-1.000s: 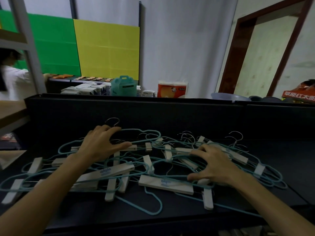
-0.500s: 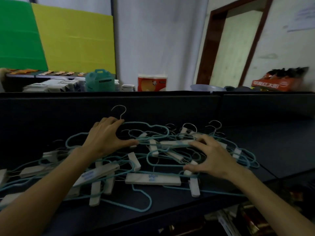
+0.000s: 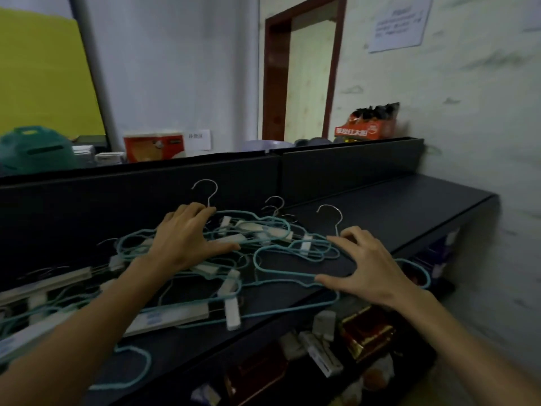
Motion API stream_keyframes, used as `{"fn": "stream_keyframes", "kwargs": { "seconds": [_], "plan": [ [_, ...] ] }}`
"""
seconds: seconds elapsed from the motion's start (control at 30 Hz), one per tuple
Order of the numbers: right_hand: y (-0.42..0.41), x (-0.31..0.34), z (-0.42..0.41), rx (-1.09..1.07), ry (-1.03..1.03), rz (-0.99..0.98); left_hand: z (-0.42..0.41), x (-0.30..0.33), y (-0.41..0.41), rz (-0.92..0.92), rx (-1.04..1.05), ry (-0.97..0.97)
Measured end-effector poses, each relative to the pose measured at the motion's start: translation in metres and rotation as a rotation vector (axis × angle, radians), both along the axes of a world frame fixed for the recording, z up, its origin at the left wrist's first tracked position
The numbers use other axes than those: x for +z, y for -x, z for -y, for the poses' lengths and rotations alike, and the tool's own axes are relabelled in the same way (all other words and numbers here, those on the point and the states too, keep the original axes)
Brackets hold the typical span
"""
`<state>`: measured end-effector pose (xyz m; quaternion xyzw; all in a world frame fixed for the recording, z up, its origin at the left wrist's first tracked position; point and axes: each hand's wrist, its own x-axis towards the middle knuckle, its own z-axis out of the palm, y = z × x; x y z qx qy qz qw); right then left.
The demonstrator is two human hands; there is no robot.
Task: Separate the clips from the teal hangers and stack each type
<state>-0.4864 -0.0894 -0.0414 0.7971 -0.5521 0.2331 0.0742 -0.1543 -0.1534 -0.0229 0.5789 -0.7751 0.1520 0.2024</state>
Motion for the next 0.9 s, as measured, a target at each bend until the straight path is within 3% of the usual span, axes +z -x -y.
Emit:
{"fn": "stream_keyframes", "kwargs": {
  "seconds": [0.47,0.9],
  "plan": [
    [0.202,-0.008,0.004,-0.047,-0.043,0.031,0.021,-0.027,0.216,-0.003,-0.105,-0.066],
    [0.281,-0.016,0.065,-0.093,0.002,0.152,0.11,-0.026,0.315,0.018,-0.201,-0.156]
  ]
}}
